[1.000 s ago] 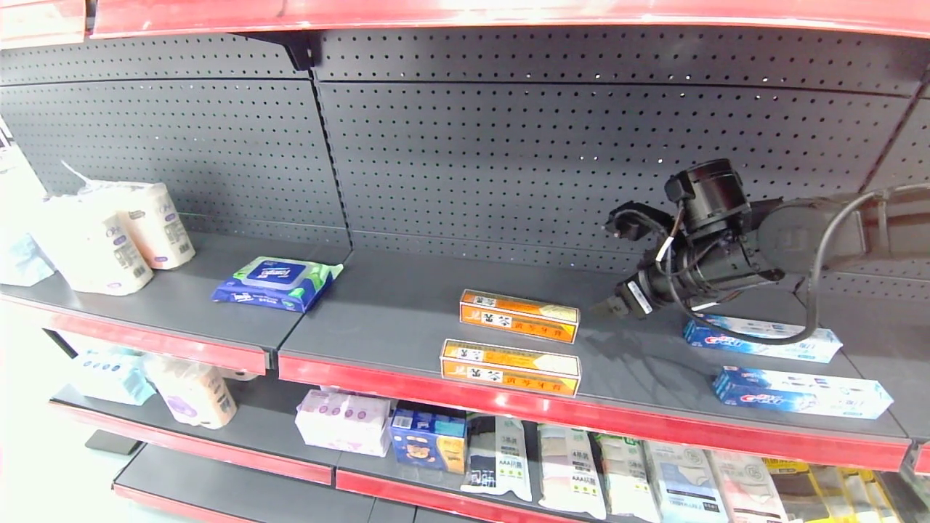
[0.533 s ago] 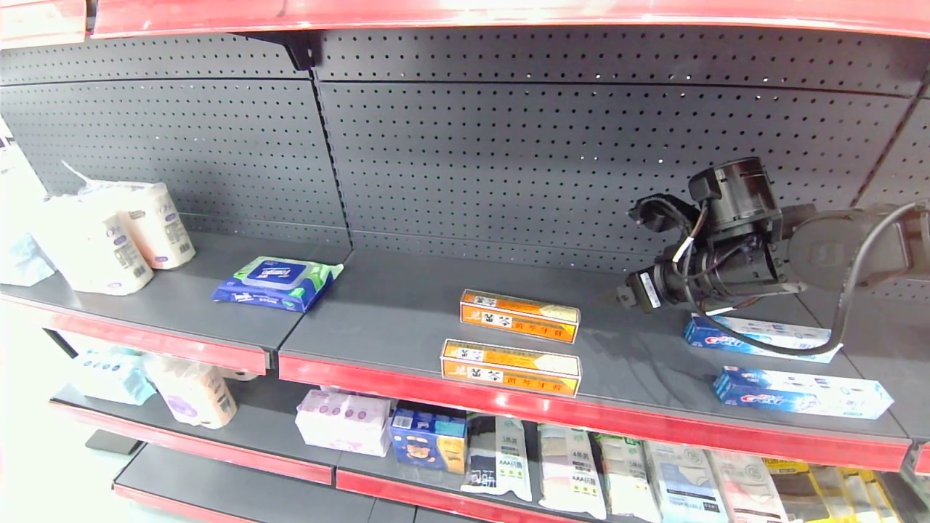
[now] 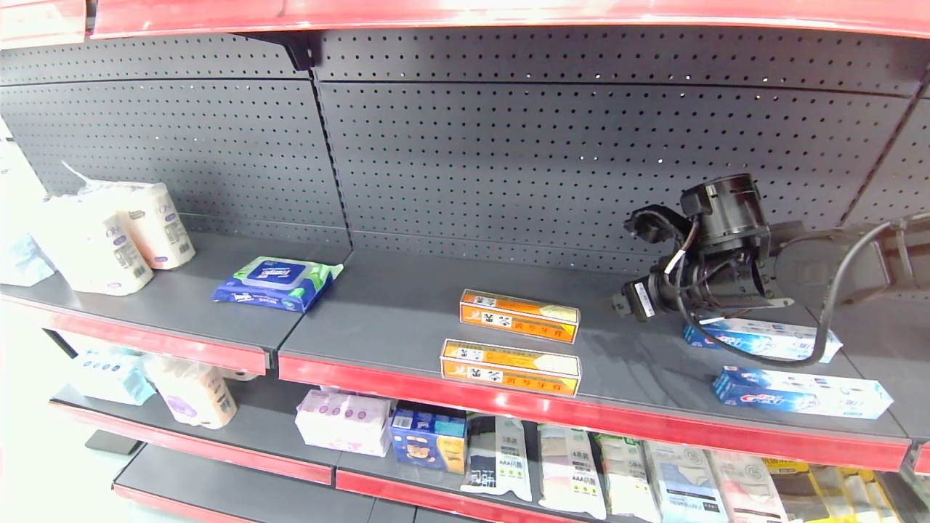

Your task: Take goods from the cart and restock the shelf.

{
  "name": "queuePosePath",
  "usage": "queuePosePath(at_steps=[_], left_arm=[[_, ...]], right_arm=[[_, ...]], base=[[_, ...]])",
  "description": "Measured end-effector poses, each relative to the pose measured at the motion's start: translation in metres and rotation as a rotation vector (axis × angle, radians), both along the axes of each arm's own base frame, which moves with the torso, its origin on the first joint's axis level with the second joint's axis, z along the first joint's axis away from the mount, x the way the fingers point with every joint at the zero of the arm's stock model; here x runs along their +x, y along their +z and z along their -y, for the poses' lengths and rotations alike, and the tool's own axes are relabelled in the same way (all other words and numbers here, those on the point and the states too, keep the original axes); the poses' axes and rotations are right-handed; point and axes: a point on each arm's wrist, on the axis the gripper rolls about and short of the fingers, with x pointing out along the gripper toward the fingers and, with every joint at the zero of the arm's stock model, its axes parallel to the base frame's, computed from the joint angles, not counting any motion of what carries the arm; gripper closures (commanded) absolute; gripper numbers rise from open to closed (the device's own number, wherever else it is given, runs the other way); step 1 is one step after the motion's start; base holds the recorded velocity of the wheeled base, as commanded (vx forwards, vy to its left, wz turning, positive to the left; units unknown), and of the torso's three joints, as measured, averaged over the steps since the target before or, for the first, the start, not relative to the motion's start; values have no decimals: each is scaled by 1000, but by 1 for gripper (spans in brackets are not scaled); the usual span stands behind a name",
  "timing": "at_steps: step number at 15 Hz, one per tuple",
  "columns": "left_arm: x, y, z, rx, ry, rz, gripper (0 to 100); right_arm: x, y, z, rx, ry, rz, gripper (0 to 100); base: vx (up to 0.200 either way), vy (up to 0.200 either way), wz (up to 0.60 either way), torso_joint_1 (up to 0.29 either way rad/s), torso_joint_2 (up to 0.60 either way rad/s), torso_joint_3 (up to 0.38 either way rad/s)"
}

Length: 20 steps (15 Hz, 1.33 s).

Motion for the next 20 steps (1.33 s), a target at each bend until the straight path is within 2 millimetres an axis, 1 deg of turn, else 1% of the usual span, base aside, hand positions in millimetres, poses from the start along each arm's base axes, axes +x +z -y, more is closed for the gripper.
queuePosePath(at_steps=[1,6,12,20], left_arm=[[0,0,0,0,0,0,0],[0,0,0,0,0,0,0],[0,0,0,0,0,0,0],[0,0,0,0,0,0,0]], right_arm=[[3,-3,-5,10,4,32,0],[2,-26,-14,-11,13,-10,0],[1,-35,-32,-4,53,-16,0],[5,-50,-34,-51,28,-44,0]], base=[[0,0,0,0,0,0],[0,0,0,0,0,0],[0,0,0,0,0,0],[0,0,0,0,0,0]])
